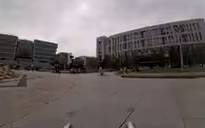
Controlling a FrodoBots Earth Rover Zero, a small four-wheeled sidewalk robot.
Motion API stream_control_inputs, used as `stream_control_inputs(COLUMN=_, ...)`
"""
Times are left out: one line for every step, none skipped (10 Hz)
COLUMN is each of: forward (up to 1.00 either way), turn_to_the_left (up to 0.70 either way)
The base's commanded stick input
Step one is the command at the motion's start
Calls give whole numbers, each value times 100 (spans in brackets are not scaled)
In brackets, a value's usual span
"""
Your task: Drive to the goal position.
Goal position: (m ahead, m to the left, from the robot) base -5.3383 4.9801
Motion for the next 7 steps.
stream_control_inputs(forward=70, turn_to_the_left=0)
stream_control_inputs(forward=70, turn_to_the_left=0)
stream_control_inputs(forward=70, turn_to_the_left=0)
stream_control_inputs(forward=70, turn_to_the_left=0)
stream_control_inputs(forward=70, turn_to_the_left=0)
stream_control_inputs(forward=70, turn_to_the_left=0)
stream_control_inputs(forward=70, turn_to_the_left=0)
